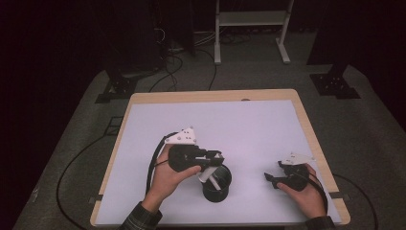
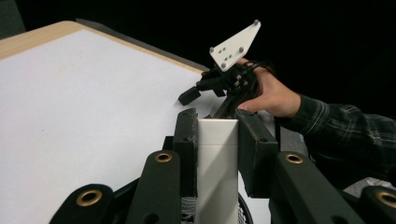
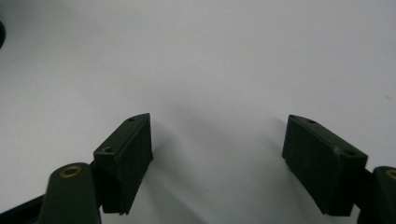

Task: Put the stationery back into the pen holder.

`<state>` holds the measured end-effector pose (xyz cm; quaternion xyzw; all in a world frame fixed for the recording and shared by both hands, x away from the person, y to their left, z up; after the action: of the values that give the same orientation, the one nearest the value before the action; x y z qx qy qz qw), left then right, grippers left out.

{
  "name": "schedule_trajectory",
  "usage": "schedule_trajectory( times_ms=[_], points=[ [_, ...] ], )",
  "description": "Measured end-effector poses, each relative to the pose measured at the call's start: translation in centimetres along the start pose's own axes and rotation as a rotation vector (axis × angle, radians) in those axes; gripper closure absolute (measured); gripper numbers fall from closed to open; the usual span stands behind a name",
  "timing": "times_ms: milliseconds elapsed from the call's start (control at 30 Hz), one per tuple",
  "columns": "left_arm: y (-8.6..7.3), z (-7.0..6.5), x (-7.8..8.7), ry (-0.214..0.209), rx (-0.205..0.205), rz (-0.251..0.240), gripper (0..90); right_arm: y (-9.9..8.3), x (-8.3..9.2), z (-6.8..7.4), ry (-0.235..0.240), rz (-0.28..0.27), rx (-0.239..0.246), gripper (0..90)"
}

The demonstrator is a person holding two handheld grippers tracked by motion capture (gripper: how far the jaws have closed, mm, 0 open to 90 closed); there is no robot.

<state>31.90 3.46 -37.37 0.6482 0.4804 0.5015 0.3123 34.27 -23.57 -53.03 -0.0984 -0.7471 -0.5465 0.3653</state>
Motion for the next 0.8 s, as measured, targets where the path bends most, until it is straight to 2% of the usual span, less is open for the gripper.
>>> schedule_trajectory(
  times_ms=[800],
  points=[
    [-1.8, 0.3, -2.2, 0.016, 0.001, 0.099, 70.7, 0.0, 0.0, 0.0, 0.0, 0.0, 0.0, 23.1]
  ],
)
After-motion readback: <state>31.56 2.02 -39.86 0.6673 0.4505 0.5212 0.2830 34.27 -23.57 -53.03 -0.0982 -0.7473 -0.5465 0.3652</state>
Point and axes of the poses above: each handheld gripper's, and its own axes: x roughly backward along the jaws, y roughly out of its top, z roughly to its left, the point moved 7 cm from there along -x, roughly forward along the jaws, and after that the axes turned 13 degrees about -y, right-handed, at the moved point
